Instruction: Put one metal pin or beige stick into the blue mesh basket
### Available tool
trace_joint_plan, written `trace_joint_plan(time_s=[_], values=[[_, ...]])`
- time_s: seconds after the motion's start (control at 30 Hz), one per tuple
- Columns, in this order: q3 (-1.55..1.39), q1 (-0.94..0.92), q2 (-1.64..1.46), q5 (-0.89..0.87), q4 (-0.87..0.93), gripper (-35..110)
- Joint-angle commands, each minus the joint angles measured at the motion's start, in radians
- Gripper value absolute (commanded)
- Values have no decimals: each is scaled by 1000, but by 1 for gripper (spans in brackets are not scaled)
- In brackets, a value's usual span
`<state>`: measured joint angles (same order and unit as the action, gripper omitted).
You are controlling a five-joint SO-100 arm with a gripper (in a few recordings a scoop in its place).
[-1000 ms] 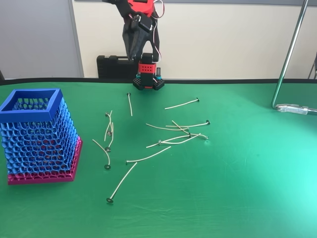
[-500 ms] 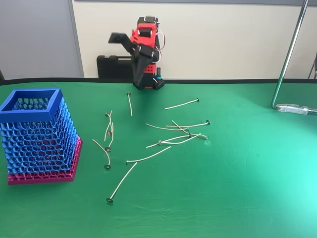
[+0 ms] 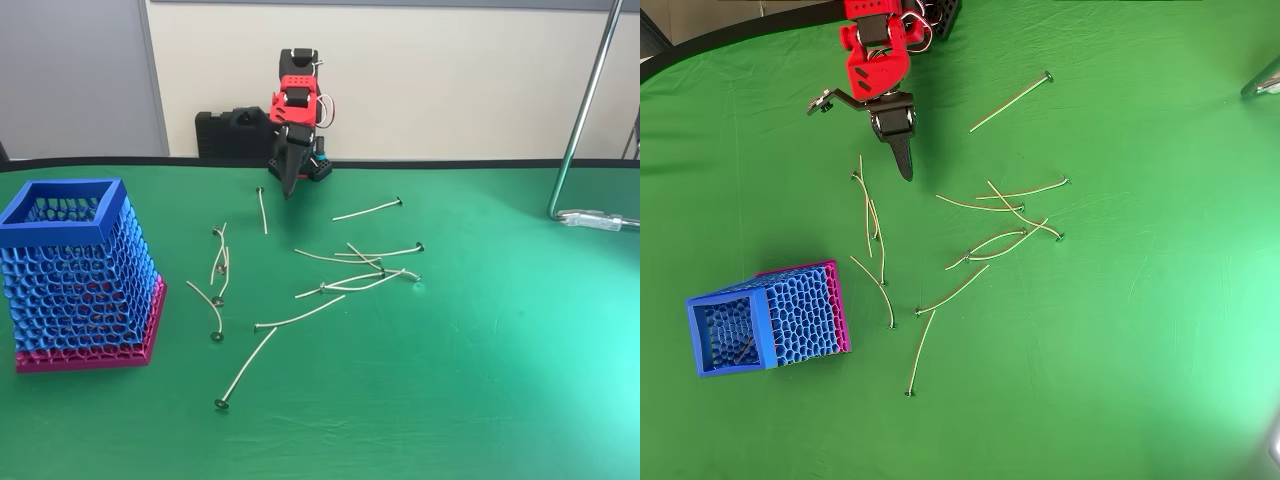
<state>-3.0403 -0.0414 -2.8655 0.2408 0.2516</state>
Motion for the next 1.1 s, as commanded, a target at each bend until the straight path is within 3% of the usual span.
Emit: trace_joint_plan(time_s=[0.0,0.83,1.07], values=[[-43,18,-77,-20,12,1],[-43,55,-459,-123,584,1],[-43,48,-460,-129,601,1]])
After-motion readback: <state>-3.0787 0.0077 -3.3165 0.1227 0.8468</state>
